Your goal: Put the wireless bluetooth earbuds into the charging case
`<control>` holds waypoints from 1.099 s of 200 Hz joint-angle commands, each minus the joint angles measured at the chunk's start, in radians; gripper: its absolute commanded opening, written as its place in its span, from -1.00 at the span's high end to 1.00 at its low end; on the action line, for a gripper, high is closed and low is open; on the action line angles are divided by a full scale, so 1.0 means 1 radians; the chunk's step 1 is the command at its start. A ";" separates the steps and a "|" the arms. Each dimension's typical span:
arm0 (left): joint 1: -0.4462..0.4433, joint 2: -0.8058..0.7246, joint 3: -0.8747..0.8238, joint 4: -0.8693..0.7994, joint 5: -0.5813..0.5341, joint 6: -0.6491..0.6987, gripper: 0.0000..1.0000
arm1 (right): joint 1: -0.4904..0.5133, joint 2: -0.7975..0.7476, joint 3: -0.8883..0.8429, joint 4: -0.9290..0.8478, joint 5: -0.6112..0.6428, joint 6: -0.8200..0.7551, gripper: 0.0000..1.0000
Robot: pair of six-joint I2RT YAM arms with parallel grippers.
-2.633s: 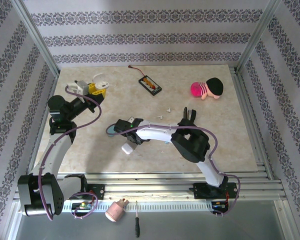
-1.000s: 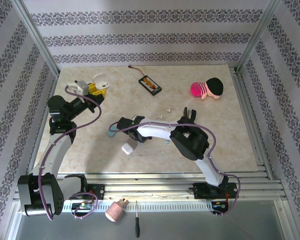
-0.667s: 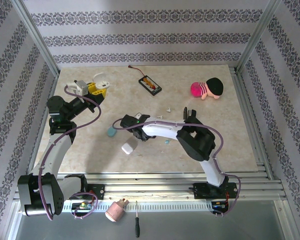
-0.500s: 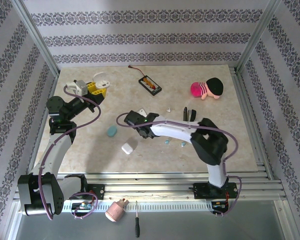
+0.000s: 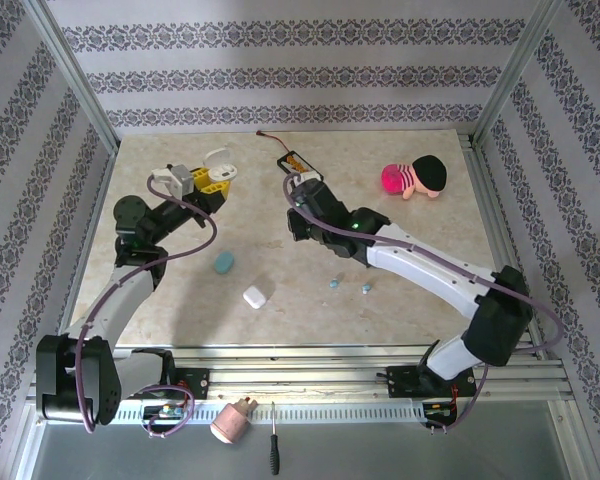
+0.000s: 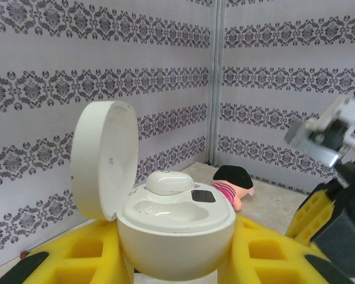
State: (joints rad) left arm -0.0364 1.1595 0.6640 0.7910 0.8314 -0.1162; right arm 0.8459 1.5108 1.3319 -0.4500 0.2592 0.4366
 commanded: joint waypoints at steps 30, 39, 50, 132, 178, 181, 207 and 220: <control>-0.107 0.054 -0.005 0.098 -0.116 0.088 0.61 | -0.008 -0.081 0.018 0.140 -0.126 0.018 0.62; -0.126 0.066 -0.005 0.108 -0.129 0.093 0.61 | -0.006 -0.081 0.025 0.162 -0.131 0.005 0.63; -0.145 0.080 -0.007 0.123 -0.139 0.096 0.60 | -0.005 -0.080 0.034 0.180 -0.134 -0.006 0.63; -0.223 0.124 -0.010 0.124 -0.163 0.160 0.61 | -0.041 -0.049 0.058 0.420 -0.355 0.083 0.62; -0.256 0.127 -0.002 0.099 -0.167 0.182 0.61 | -0.064 0.013 0.108 0.425 -0.383 0.102 0.63; -0.258 0.126 0.000 0.097 -0.167 0.184 0.61 | -0.064 0.017 0.109 0.423 -0.383 0.102 0.63; -0.262 0.129 0.004 0.092 -0.167 0.188 0.61 | -0.069 0.042 0.121 0.410 -0.379 0.094 0.63; -0.263 0.129 0.005 0.085 -0.172 0.193 0.61 | -0.069 0.051 0.122 0.404 -0.377 0.093 0.63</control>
State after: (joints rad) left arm -0.2871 1.2823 0.6632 0.8608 0.6685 0.0490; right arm 0.7868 1.5410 1.4200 -0.0525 -0.0994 0.5220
